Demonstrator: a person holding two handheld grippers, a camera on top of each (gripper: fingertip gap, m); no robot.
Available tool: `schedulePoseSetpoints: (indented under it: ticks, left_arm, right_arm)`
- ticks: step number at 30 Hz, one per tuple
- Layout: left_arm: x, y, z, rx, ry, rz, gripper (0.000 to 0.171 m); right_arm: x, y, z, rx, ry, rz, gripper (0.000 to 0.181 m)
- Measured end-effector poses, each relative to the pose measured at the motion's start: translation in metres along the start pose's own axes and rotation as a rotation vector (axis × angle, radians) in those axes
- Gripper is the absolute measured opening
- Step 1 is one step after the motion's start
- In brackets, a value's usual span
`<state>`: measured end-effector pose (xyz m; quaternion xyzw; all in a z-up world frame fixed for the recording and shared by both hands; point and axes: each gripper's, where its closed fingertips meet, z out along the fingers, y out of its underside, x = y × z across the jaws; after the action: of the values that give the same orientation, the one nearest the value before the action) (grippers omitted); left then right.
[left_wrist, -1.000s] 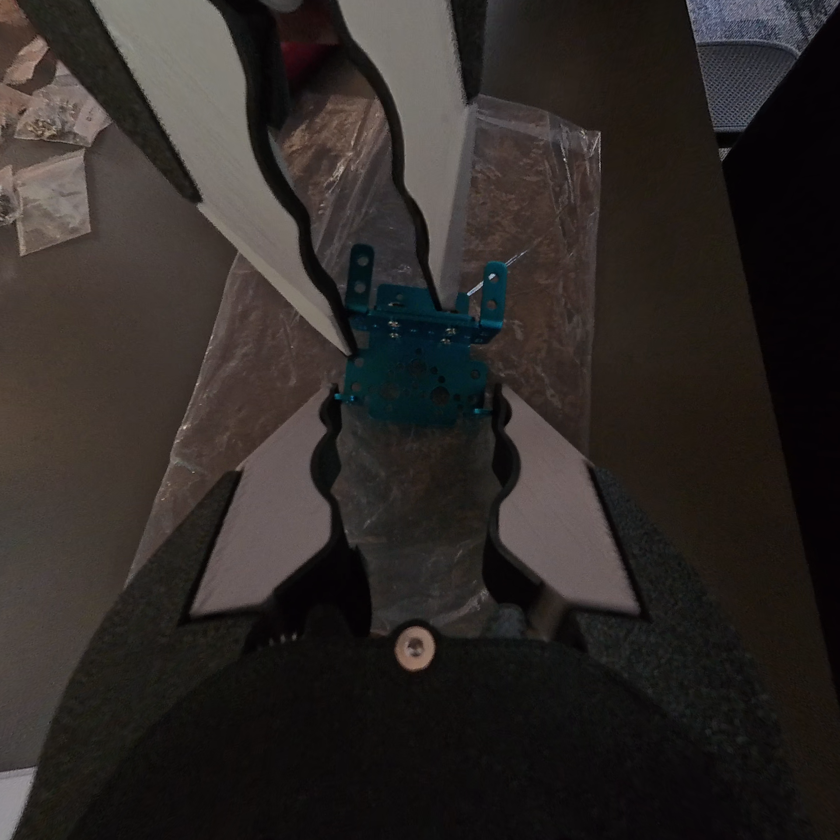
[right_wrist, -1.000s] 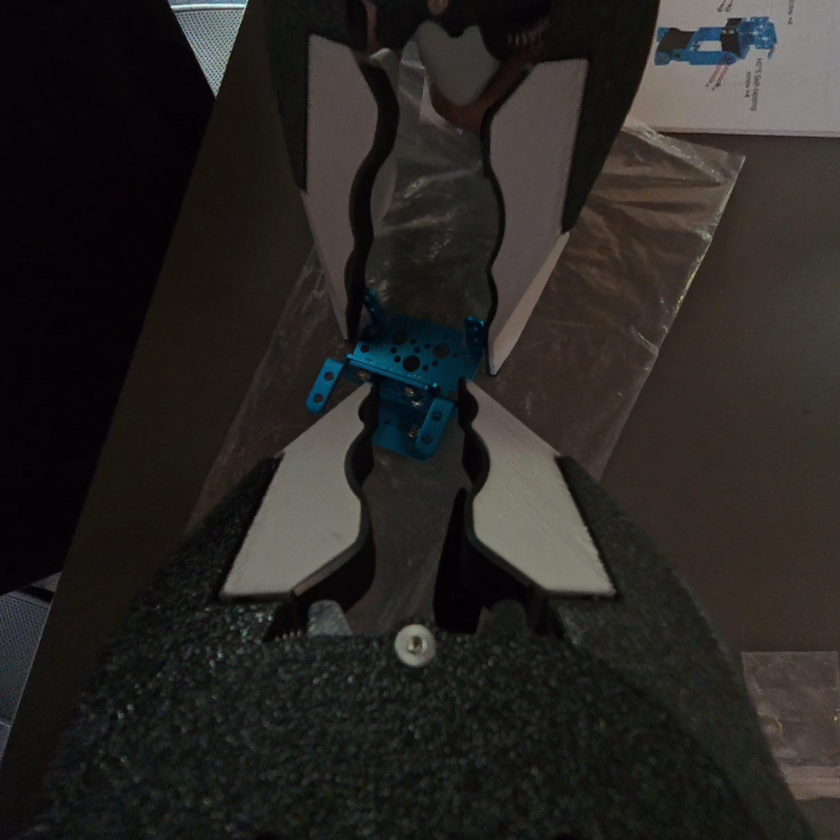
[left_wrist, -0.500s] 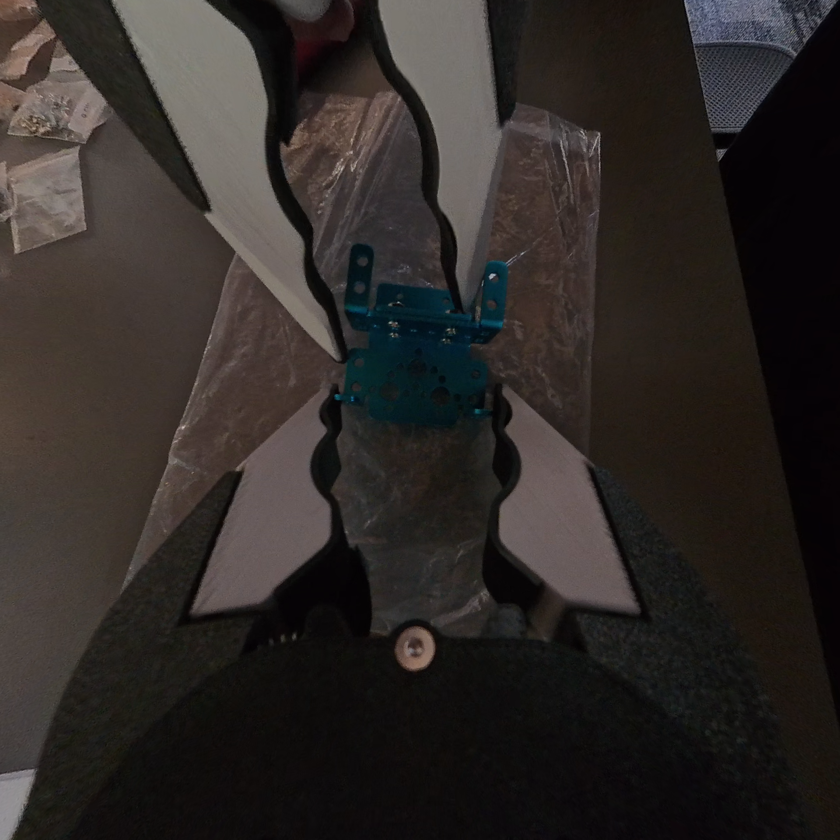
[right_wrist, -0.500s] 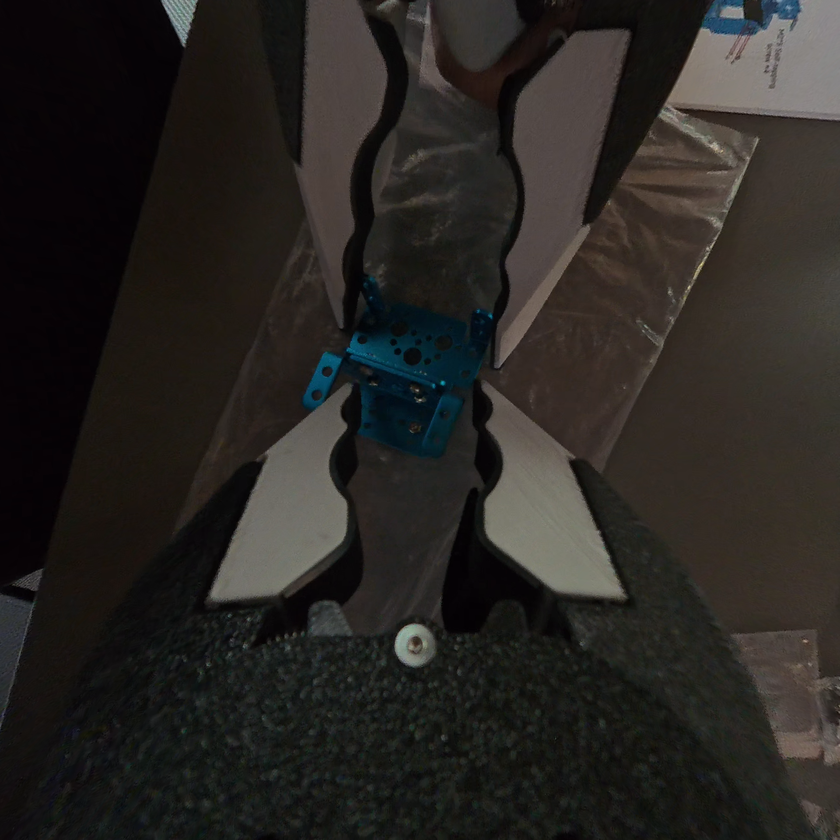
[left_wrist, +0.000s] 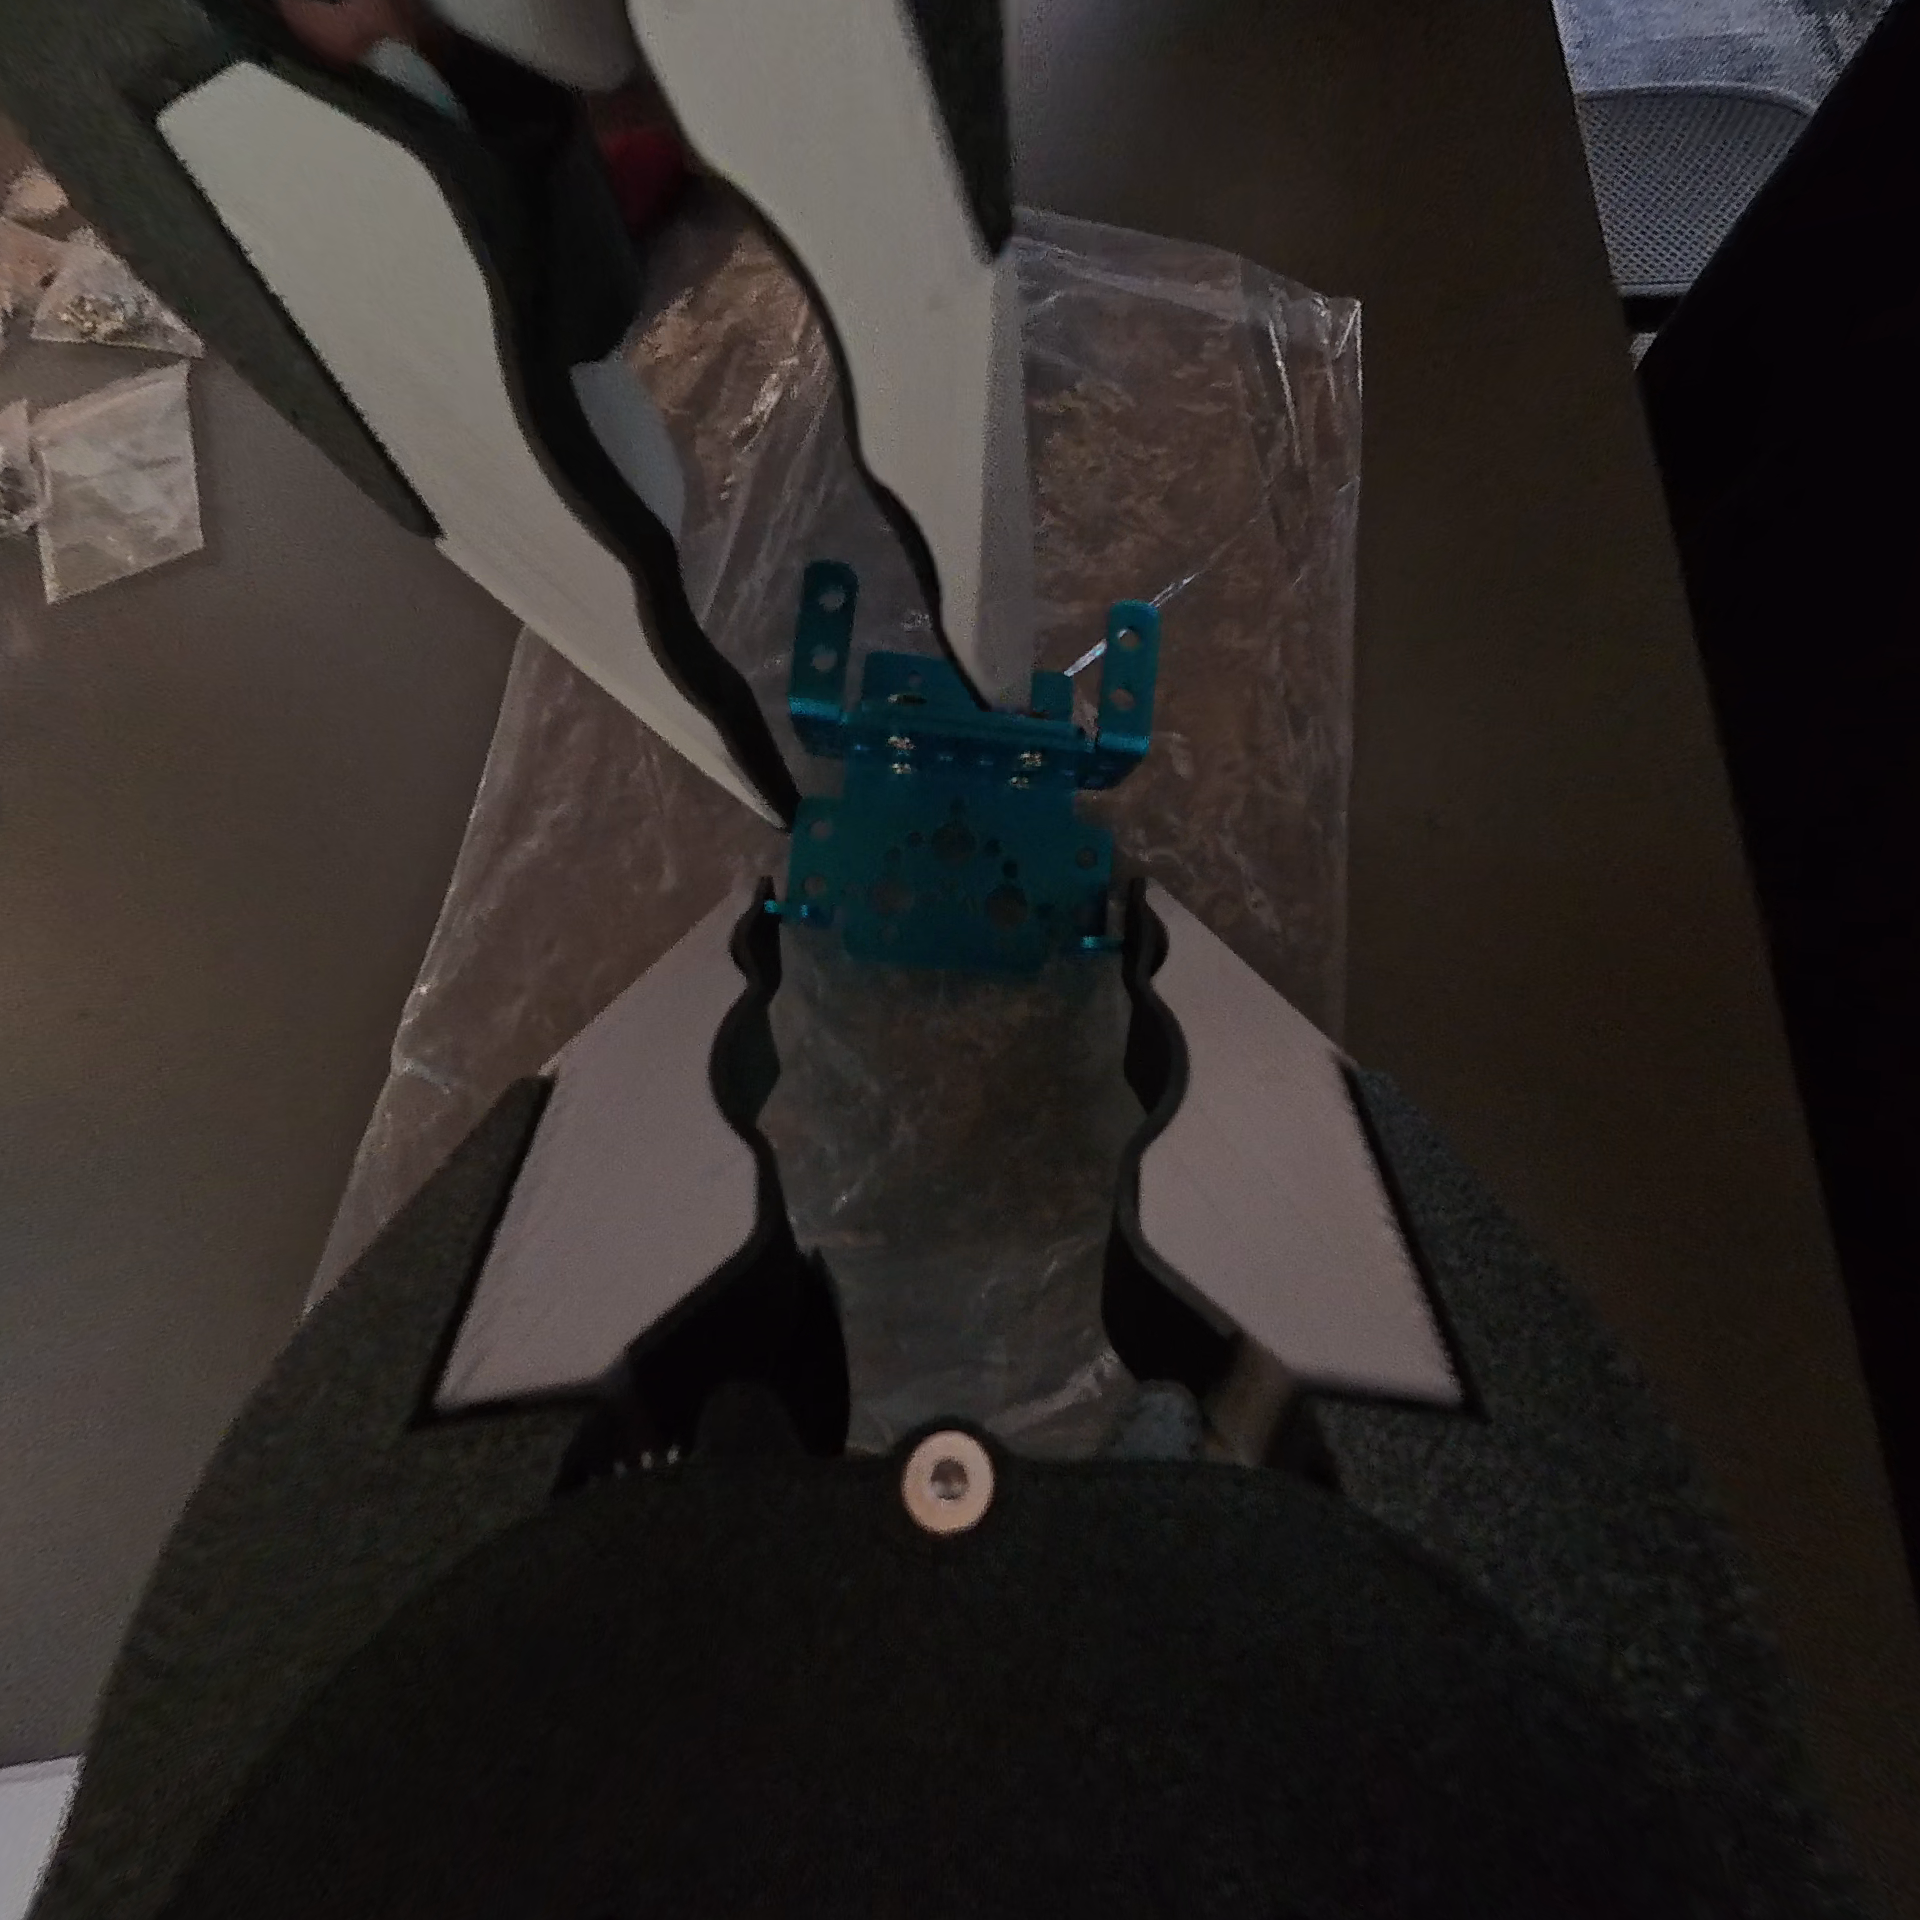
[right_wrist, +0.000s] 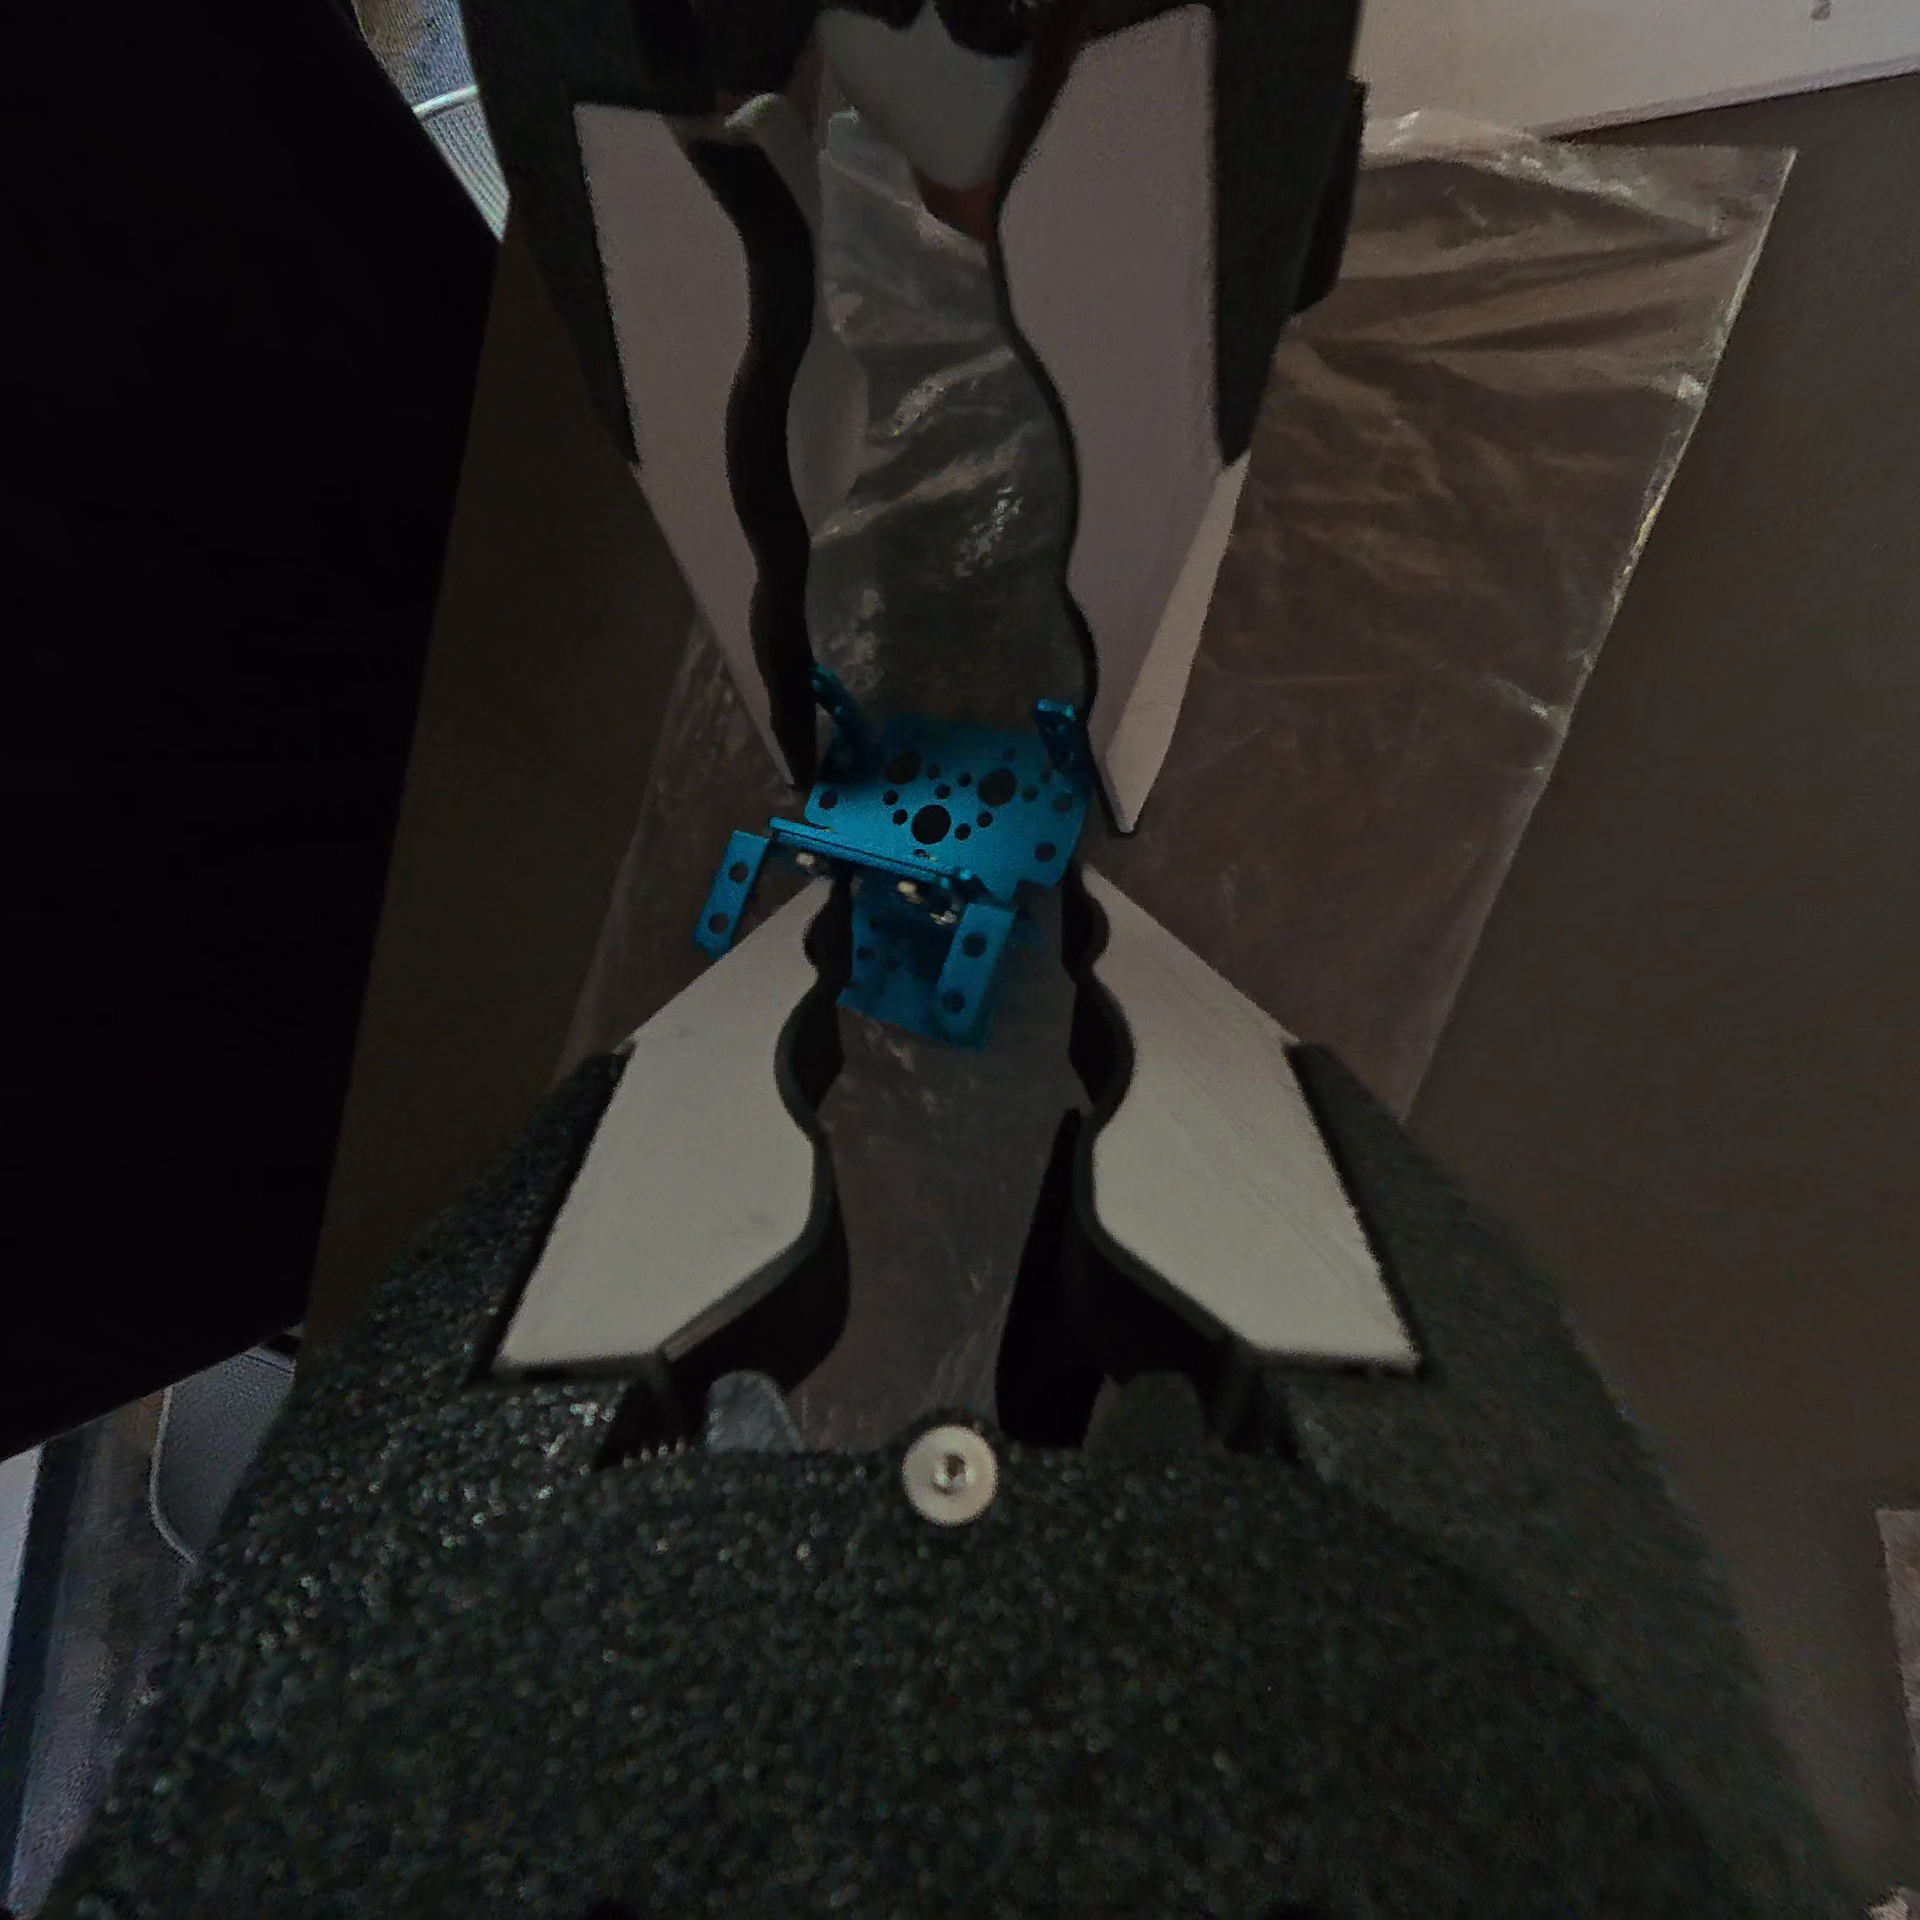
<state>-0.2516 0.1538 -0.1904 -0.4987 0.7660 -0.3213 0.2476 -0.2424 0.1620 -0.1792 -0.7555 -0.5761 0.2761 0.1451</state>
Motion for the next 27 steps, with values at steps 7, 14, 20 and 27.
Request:
schedulePoseSetpoints:
  ticks: [7,14,20,27]
  left_arm:
    - [0.0,-0.001,0.001,0.0,-0.002,-0.001,0.067]
    - [0.0,0.0,0.001,-0.003,0.001,-0.012,0.067]
    - [0.0,0.0,0.001,-0.003,-0.002,-0.013,0.067]
    - [0.001,0.0,0.001,-0.006,0.002,-0.012,0.067]
  right_arm:
    - [0.0,0.0,-0.002,0.016,-0.036,0.023,0.038]
    - [0.001,0.005,0.003,-0.076,0.104,-0.085,0.051]
    - [-0.001,0.003,0.005,-0.085,0.086,-0.049,0.047]
    - [-0.002,0.004,0.006,-0.053,-0.002,0.028,0.044]
